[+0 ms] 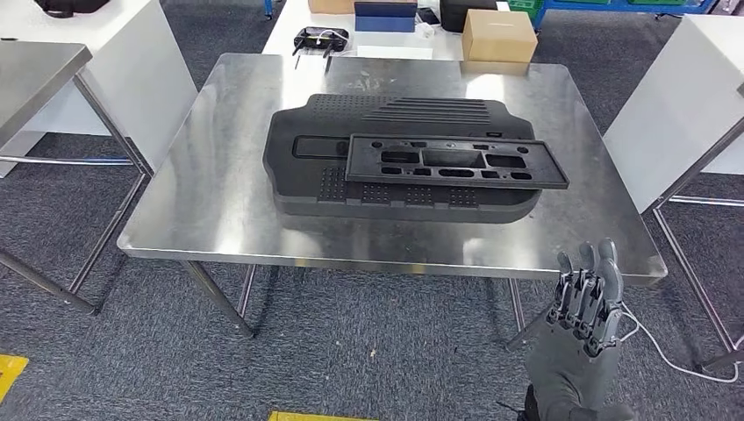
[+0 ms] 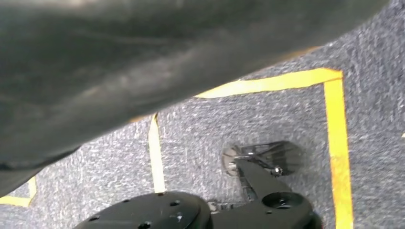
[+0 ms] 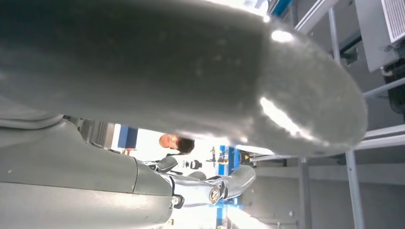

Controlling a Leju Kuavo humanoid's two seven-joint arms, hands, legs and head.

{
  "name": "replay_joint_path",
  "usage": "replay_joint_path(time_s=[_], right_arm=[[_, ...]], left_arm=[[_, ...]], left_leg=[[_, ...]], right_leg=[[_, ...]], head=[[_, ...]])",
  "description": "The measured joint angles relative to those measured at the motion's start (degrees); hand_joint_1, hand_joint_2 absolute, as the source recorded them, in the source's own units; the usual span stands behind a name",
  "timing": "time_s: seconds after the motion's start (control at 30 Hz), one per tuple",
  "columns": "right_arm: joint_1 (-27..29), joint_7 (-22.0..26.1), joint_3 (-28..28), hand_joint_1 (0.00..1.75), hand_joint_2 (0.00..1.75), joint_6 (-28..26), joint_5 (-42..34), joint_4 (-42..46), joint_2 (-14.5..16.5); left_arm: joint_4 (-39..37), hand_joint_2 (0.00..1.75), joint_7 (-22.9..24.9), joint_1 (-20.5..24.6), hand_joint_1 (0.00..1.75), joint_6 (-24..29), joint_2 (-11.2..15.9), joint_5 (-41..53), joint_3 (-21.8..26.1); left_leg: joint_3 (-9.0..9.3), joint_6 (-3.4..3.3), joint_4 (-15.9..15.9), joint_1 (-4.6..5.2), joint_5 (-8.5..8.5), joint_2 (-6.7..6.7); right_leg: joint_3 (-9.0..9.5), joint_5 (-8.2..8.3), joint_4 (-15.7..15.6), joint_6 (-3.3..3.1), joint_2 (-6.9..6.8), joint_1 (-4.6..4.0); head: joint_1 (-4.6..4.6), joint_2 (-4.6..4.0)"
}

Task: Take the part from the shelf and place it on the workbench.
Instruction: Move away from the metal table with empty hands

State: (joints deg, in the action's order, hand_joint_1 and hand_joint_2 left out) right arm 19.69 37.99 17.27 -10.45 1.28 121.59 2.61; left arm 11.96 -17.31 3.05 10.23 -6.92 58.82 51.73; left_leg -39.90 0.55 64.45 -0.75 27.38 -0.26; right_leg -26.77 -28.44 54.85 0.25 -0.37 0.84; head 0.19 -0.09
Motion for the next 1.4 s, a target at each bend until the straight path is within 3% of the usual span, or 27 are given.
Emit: replay_joint_path(time_s=[0.07, 0.1, 0.13, 0.17, 0.23, 0.3, 0.4, 0.43, 0.5, 0.57, 0.6, 0.63, 0.7, 0.77, 0.8, 0.87, 0.93, 1.0, 1.07, 1.1, 1.13, 1.17, 1.27, 1.3, 1.4], right_arm=[[0.03, 0.0, -0.01, 0.0, 0.0, 0.01, 0.0, -0.04, 0.02], [0.04, 0.0, -0.02, 0.0, 0.0, 0.01, 0.01, -0.07, 0.02], [0.04, 0.0, -0.02, 0.0, 0.0, 0.01, 0.01, -0.1, 0.02], [0.04, 0.0, -0.03, 0.0, 0.0, 0.01, 0.01, -0.13, 0.02], [0.02, 0.0, -0.03, 0.0, 0.0, 0.01, 0.01, -0.13, 0.02], [-0.01, 0.0, -0.04, 0.0, 0.0, 0.02, 0.02, -0.14, 0.02], [-0.01, 0.0, -0.04, 0.0, 0.0, 0.02, 0.03, -0.15, 0.03], [0.01, 0.0, -0.03, 0.0, 0.0, 0.02, 0.02, -0.15, 0.03], [0.0, 0.0, -0.04, 0.0, 0.0, -0.01, 0.01, -0.15, 0.02], [0.02, 0.0, -0.05, 0.0, 0.0, -0.17, -0.01, -0.21, 0.02], [0.03, -0.01, -0.06, 0.0, 0.0, -0.31, -0.02, -0.29, 0.01], [0.04, -0.01, -0.09, 0.0, 0.0, -0.45, -0.02, -0.39, 0.0], [0.04, -0.04, -0.18, 0.0, 0.0, -0.78, 0.01, -0.58, -0.01], [0.03, -0.1, -0.35, 0.0, 0.0, -1.11, 0.07, -0.7, 0.0], [0.07, -0.15, -0.5, 0.0, 0.0, -1.27, 0.08, -0.79, 0.01], [0.29, -0.31, -0.91, 0.0, 0.0, -1.54, -0.09, -1.12, 0.02], [0.5, -0.47, -1.34, 0.0, 0.0, -1.72, -0.43, -1.53, 0.06], [0.74, -0.63, -1.75, 0.0, 0.0, -1.82, -0.71, -2.03, 0.18], [1.06, -1.03, -2.32, 0.0, 0.0, -2.04, -0.78, -2.75, 0.36], [1.21, -1.4, -2.66, 0.0, 0.0, -2.24, -0.63, -3.21, 0.44], [1.31, -2.0, -3.08, 0.0, 0.0, -2.58, -0.16, -3.75, 0.51], [1.42, -2.78, -3.52, 0.0, 0.0, -3.06, 0.62, -4.38, 0.6], [1.86, -5.05, -5.2, 0.0, 0.0, -4.68, 3.86, -6.76, 0.86], [2.01, -5.42, -5.9, 0.0, 0.0, -5.02, 4.64, -7.77, 0.92], [2.6, -5.64, -8.03, 0.0, 0.0, -5.38, 5.64, -10.81, 1.14]], left_arm=[[-0.01, 0.0, 0.0, -0.01, 0.0, -0.01, 0.01, 0.0, 0.0], [-0.01, 0.0, 0.01, -0.01, 0.0, -0.01, 0.01, 0.0, 0.0], [-0.01, 0.0, 0.01, -0.01, 0.0, -0.02, 0.02, 0.0, 0.0], [0.0, 0.0, 0.01, -0.01, 0.0, -0.02, 0.05, 0.0, 0.01], [-0.01, 0.0, 0.01, 0.03, 0.0, 0.01, 0.04, 0.0, 0.0], [-0.04, 0.0, 0.0, 0.07, 0.0, 0.02, -0.03, 0.0, 0.0], [-0.05, 0.0, 0.0, 0.09, 0.0, 0.02, -0.02, 0.0, 0.01], [-0.05, 0.0, 0.0, 0.11, 0.0, 0.03, 0.0, 0.0, 0.01], [-0.05, 0.0, 0.0, 0.14, 0.0, 0.01, 0.03, 0.0, 0.01], [-0.05, 0.0, 0.0, 0.13, 0.0, -0.07, 0.06, 0.0, 0.01], [-0.05, 0.0, 0.0, 0.12, 0.0, -0.1, 0.06, 0.0, 0.03], [-0.05, 0.0, 0.0, 0.11, 0.0, -0.11, 0.06, 0.0, 0.05], [-0.05, 0.0, 0.0, 0.11, 0.0, -0.11, 0.06, 0.0, 0.14], [-0.05, 0.0, -0.02, 0.13, 0.0, -0.1, 0.03, 0.0, 0.2], [-0.05, 0.0, -0.04, 0.13, 0.0, -0.1, 0.03, 0.0, 0.22], [-0.05, 0.0, -0.09, 0.11, 0.0, -0.09, 0.02, 0.0, 0.28], [-0.05, 0.0, -0.14, 0.04, 0.0, -0.09, 0.06, 0.0, 0.37], [-0.05, 0.0, -0.18, -0.03, 0.0, -0.1, 0.11, 0.0, 0.47], [-0.05, 0.0, -0.21, -0.06, 0.0, -0.12, 0.13, 0.0, 0.65], [-0.05, 0.0, -0.23, -0.09, 0.0, -0.13, 0.13, 0.0, 0.73], [-0.05, 0.0, -0.25, -0.12, 0.0, -0.13, 0.14, 0.0, 0.8], [-0.05, 0.0, -0.27, -0.15, 0.0, -0.13, 0.15, 0.0, 0.85], [-0.05, 0.0, -0.37, -0.13, 0.0, -0.11, 0.23, -0.04, 1.01], [-0.05, 0.0, -0.42, -0.13, 0.0, -0.1, 0.22, -0.06, 1.11], [-0.06, 0.0, -0.5, -0.33, 0.0, 0.02, 0.16, -0.07, 1.49]], left_leg=[[-1.71, 0.51, 7.58, -0.08, 4.7, 0.01], [-1.78, 0.73, 9.95, -0.17, 5.29, 0.02], [-0.89, 0.89, 10.32, -0.31, 4.81, 0.04], [1.12, 1.03, 8.39, -0.5, 3.65, 0.06], [6.95, 1.4, 0.48, -0.86, 1.88, 0.04], [9.87, 1.15, -4.4, -0.88, 1.57, -0.16], [8.68, -0.32, -4.65, -0.57, 1.19, -0.29], [8.19, -0.98, -4.71, -0.51, 0.77, -0.24], [7.01, -2.08, -4.8, -0.43, -0.17, -0.13], [5.67, -2.49, -4.78, -0.19, -1.08, -0.07], [5.04, -2.53, -4.77, -0.07, -1.54, -0.03], [4.49, -2.51, -4.77, 0.01, -1.99, -0.01], [3.67, -2.34, -4.76, 0.07, -2.84, -0.06], [3.27, -1.92, -4.77, 0.16, -3.57, -0.14], [3.2, -1.57, -4.82, 0.16, -3.91, -0.14], [3.25, -0.74, -5.13, 0.09, -4.56, -0.09], [3.03, -0.01, -4.88, -0.1, -4.45, -0.02], [1.56, 0.47, -0.99, -0.16, -1.08, 0.02], [-0.83, 0.85, 6.54, -0.19, 3.97, 0.02], [-1.48, 1.03, 9.47, -0.22, 5.48, 0.02], [-1.16, 1.16, 10.51, -0.28, 5.91, 0.03], [0.34, 1.25, 9.21, -0.38, 5.3, 0.04], [7.41, 1.17, -1.18, -0.63, 2.14, -0.05], [8.44, 0.84, -3.19, -0.55, 1.74, -0.14], [7.92, -0.71, -4.03, -0.05, 1.13, -0.27]], right_leg=[[-1.18, 0.96, 0.1, -0.16, -0.11, -0.03], [-1.72, 1.37, 0.2, -0.04, -0.17, -0.03], [-2.11, 1.72, 0.32, 0.14, -0.22, 0.01], [-2.44, 1.97, 0.53, 0.36, -0.24, 0.11], [-3.33, 2.21, 1.5, 0.79, -0.3, 0.16], [-4.33, 2.38, 2.52, 1.29, -0.35, -0.08], [-5.35, 2.82, 3.07, 2.34, -0.27, -0.05], [-6.1, 2.25, 3.86, 2.49, -0.2, 0.04], [-8.66, -0.89, 8.77, 2.13, -0.03, 0.14], [-11.63, -4.65, 16.43, 1.71, 0.05, 0.12], [-12.26, -5.66, 18.82, 1.76, 0.07, 0.11], [-11.77, -5.85, 19.06, 1.95, 0.08, 0.08], [-7.16, -4.15, 12.65, 2.44, 0.08, -0.07], [-2.17, -2.33, 4.42, 2.39, 0.09, -0.45], [-1.0, -1.81, 2.28, 2.15, 0.11, -0.69], [-0.93, -1.14, 1.6, 1.53, 0.13, -1.11], [-1.23, -0.18, 1.26, 0.79, 0.11, -0.72], [-1.73, 0.82, 0.92, 0.1, -0.01, -0.2], [-2.51, 1.45, 1.01, -0.21, -0.17, -0.26], [-2.84, 1.72, 1.09, -0.18, -0.23, -0.29], [-3.13, 1.94, 1.24, -0.08, -0.26, -0.29], [-3.41, 2.09, 1.48, 0.06, -0.26, -0.24], [-4.58, 2.2, 2.91, 0.56, -0.28, -0.25], [-5.06, 2.26, 3.38, 0.88, -0.3, -0.35], [-5.98, 2.84, 3.71, 2.09, -0.29, -0.36]], head=[[-0.08, 0.0], [-0.09, 0.0], [-0.08, 0.0], [-0.08, 0.0], [-0.18, 0.0], [-0.22, 0.0], [-0.12, 0.0], [-0.04, 0.0], [0.1, 0.0], [0.2, 0.0], [0.19, 0.0], [0.19, 0.0], [0.2, 0.0], [0.14, 0.0], [0.08, 0.0], [0.01, 0.0], [-0.04, 0.0], [-0.16, 0.0], [-0.24, 0.0], [-0.23, 0.0], [-0.24, 0.0], [-0.25, 0.0], [-0.26, 0.0], [-0.21, 0.0], [-0.13, 0.0]])
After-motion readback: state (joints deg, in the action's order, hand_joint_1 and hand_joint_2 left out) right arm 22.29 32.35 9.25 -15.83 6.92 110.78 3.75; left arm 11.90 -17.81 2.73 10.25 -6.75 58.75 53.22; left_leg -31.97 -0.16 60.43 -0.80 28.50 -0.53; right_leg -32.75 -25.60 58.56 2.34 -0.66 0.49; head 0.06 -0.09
